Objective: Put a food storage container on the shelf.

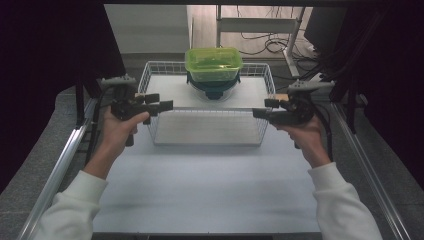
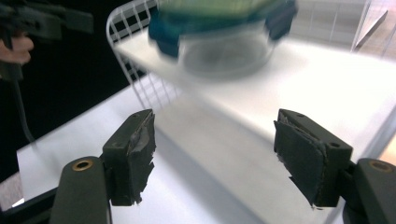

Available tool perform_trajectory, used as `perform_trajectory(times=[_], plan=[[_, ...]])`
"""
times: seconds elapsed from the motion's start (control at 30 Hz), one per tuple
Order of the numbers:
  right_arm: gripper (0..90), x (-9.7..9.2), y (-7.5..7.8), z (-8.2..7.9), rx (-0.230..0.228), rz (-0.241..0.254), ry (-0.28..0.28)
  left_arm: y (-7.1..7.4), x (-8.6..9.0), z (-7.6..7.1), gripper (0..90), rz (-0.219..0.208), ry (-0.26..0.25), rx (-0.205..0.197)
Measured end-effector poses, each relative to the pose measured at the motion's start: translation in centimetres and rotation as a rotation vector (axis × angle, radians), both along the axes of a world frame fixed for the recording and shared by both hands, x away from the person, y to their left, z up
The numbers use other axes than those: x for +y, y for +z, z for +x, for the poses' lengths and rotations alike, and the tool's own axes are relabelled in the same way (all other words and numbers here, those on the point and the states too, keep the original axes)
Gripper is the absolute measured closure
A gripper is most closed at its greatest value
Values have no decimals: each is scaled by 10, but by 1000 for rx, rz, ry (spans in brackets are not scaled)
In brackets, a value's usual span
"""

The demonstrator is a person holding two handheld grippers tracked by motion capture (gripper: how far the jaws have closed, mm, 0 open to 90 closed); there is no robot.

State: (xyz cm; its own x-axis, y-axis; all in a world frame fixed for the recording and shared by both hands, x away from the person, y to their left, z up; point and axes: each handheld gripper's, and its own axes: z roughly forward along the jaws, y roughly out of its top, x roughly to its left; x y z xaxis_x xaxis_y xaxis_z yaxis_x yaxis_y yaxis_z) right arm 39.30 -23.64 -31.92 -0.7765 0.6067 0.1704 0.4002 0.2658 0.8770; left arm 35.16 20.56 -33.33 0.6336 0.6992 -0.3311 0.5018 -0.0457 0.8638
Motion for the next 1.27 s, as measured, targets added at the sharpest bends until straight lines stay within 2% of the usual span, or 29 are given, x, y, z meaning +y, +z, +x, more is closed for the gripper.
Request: perform_trajectory(times=[0.13,0.3,0.37,0.43,0.47,0.53,0.6,0.7,0.8,0.9,1.13,1.27], plan=[[287,-6,-22,-22,7,-22,16,-21,-1,-18,262,15,-16,-5],[287,-13,-47,-44,14,-67,14,-55,-1,-36,262,40,-14,28],[281,-17,-59,-51,36,-79,3,-73,-1,-45,258,59,-5,49],[273,-20,-71,-56,66,-87,-15,-83,-2,-51,243,73,4,64],[270,-20,-76,-58,78,-90,-19,-92,-3,-56,234,98,14,75],[255,-22,-88,-62,112,-111,-32,-103,-3,-61,223,119,23,91],[249,-24,-101,-66,144,-120,-44,-116,-3,-67,216,129,17,122],[243,-28,-116,-72,173,-128,-64,-130,-3,-74,208,165,12,144],[231,-31,-128,-74,196,-144,-76,-135,-4,-76,199,205,14,146],[212,-32,-133,-72,201,-159,-93,-135,-5,-75,200,186,13,149],[184,-33,-134,-72,167,-169,-112,-138,-5,-73,195,199,20,153],[173,-33,-136,-69,166,-156,-112,-142,-4,-72,190,205,29,168]])
